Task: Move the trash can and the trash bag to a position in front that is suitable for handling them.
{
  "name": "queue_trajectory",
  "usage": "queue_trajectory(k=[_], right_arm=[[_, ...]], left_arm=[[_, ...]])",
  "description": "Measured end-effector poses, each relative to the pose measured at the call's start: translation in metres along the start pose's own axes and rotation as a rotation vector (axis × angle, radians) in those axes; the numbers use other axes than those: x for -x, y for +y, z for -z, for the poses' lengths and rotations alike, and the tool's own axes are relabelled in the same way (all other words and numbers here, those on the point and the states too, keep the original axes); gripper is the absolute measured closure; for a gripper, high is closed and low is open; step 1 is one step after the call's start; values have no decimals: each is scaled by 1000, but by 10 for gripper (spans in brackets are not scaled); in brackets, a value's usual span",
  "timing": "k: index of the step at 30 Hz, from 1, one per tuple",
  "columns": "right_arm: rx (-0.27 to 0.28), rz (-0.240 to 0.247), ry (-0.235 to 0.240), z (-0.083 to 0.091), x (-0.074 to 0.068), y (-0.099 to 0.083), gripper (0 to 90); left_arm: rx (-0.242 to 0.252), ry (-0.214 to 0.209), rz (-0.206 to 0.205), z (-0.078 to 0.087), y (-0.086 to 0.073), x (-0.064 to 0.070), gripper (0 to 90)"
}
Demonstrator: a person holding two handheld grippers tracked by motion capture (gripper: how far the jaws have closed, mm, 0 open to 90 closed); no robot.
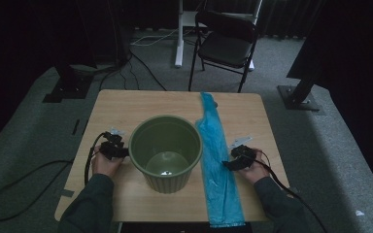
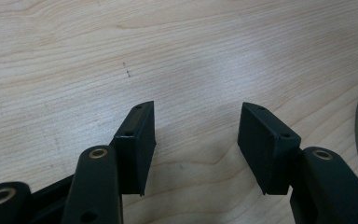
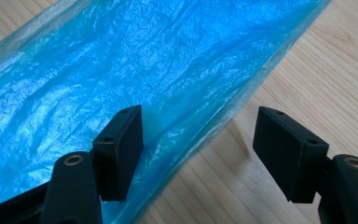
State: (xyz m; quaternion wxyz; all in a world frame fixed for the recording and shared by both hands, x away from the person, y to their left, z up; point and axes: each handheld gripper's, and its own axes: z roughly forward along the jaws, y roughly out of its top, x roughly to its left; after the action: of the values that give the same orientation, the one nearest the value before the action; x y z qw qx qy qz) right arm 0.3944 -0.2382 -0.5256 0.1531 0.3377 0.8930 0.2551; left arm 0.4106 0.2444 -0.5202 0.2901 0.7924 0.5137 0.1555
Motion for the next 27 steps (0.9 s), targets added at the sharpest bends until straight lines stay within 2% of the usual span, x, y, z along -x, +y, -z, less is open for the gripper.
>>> queue_trajectory(k=[7,8,12,17,19,21,25,27], right_arm=[[-11,-28,-20,3,13,-6,343],[-11,-47,-18,4,18,-9,372],[-12,-70,-7,5,23,-10,413],[-28,-75,-41,6,30,-11,443],[-45,-92,-87,8,38,-13,460],[-51,-123,-111,10,44,-17,481],[6,-160,-116,14,46,-11,490],[12,-171,-124,12,45,-5,495]], left_arm=[[6,-1,-2,1,0,1,462],[5,-2,-4,1,0,2,462],[4,-2,-6,1,0,2,462],[1,-1,-6,0,0,2,462],[4,-4,-5,1,0,2,462],[6,-10,-5,1,1,2,462],[13,-28,-15,3,2,6,462],[14,-32,-20,4,2,7,462]])
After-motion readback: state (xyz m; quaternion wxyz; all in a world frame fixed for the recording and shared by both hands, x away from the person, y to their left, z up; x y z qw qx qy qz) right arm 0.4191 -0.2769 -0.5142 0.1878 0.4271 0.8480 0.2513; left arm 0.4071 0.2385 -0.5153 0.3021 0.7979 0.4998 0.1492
